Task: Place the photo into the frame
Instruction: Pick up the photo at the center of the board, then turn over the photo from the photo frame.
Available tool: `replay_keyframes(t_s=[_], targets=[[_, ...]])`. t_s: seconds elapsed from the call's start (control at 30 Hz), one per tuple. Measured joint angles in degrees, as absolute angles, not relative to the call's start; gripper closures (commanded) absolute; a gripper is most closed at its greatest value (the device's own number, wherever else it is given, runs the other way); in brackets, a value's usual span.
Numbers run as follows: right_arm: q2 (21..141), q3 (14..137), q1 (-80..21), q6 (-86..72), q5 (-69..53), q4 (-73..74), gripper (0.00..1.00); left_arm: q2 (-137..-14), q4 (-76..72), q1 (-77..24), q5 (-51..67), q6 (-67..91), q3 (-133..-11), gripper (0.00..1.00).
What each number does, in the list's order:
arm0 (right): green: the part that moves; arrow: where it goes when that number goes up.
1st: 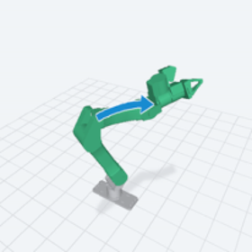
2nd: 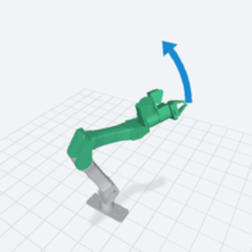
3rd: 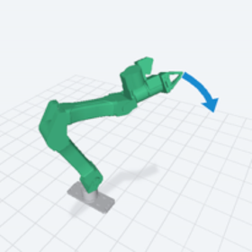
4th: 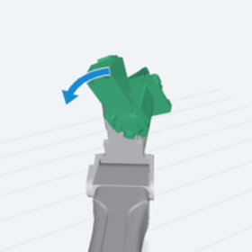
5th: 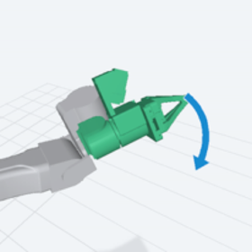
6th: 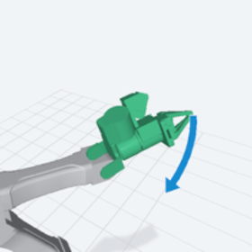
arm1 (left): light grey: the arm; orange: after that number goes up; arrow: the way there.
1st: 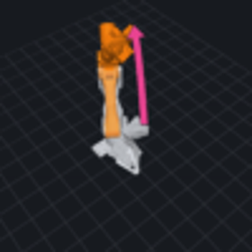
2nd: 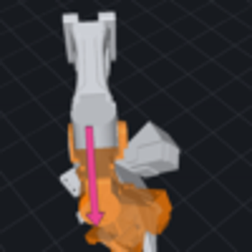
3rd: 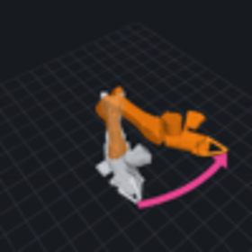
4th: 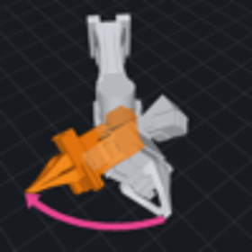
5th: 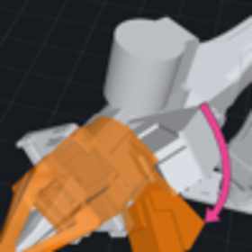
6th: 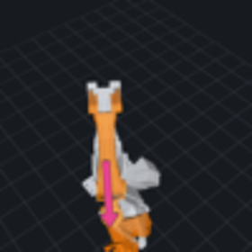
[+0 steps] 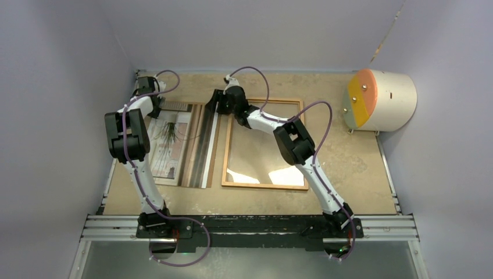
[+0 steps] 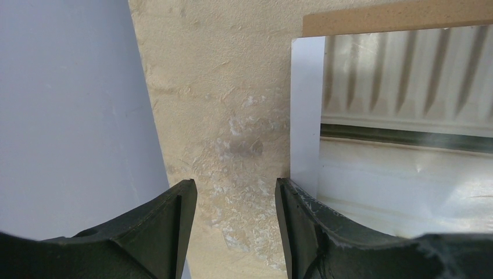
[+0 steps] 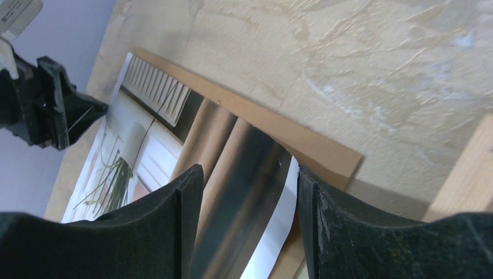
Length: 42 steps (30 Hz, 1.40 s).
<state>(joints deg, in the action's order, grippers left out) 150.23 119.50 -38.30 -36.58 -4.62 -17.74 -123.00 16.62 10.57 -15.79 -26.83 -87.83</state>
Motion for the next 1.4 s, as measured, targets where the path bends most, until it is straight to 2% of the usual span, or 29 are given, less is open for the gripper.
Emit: replay_keyframes(t_s=[0.17, 0.33, 0.43, 0.57, 0.6, 0.7, 0.83, 0.9, 1.0, 1.2, 1.4], targets=[[149.62, 116.33, -38.96, -38.02, -6.72, -21.58, 0.44, -122.65, 15.86, 10.52, -15.77, -27.11, -87.05, 0.44], [148.86, 113.1, -38.98, -42.24, -9.15, -24.91, 0.57, -122.21, 15.4, 10.46, -15.77, -27.33, -86.32, 0.44], [148.86, 112.6, -38.96, -44.86, -10.7, -25.63, 0.7, -122.19, 15.38, 10.39, -15.79, -27.66, -86.24, 0.44], [148.86, 112.36, -38.79, -48.12, -13.34, -27.27, 0.97, -122.17, 15.44, 10.37, -15.84, -27.68, -86.24, 0.43], [148.86, 112.33, -38.59, -49.06, -14.04, -27.83, 1.0, -122.13, 15.57, 10.37, -15.88, -27.68, -86.24, 0.42], [148.49, 112.12, -38.33, -51.53, -16.32, -29.1, 1.0, -122.02, 17.15, 10.59, -16.32, -27.68, -86.85, 0.37], [144.16, 109.3, -38.17, -52.8, -18.39, -29.02, 1.0, -121.93, 22.37, 11.84, -16.49, -27.46, -89.12, 0.25], [139.87, 106.41, -38.09, -52.31, -19.07, -28.8, 1.0, -121.58, 25.32, 13.13, -16.43, -27.16, -89.67, 0.16], [129.64, 101.06, -37.45, -50.06, -20.36, -27.79, 1.0, -119.85, 28.84, 15.2, -16.03, -26.59, -89.67, 0.11], [104.88, 89.36, -31.18, -46.78, -26.15, -27.92, 1.0, -110.24, 29.43, 16.78, -15.05, -26.09, -84.18, 0.08], [89.17, 88.31, -16.19, -43.13, -30.89, -19.9, 1.0, -107.07, 29.56, 15.35, -13.89, -25.82, -81.21, 0.08]])
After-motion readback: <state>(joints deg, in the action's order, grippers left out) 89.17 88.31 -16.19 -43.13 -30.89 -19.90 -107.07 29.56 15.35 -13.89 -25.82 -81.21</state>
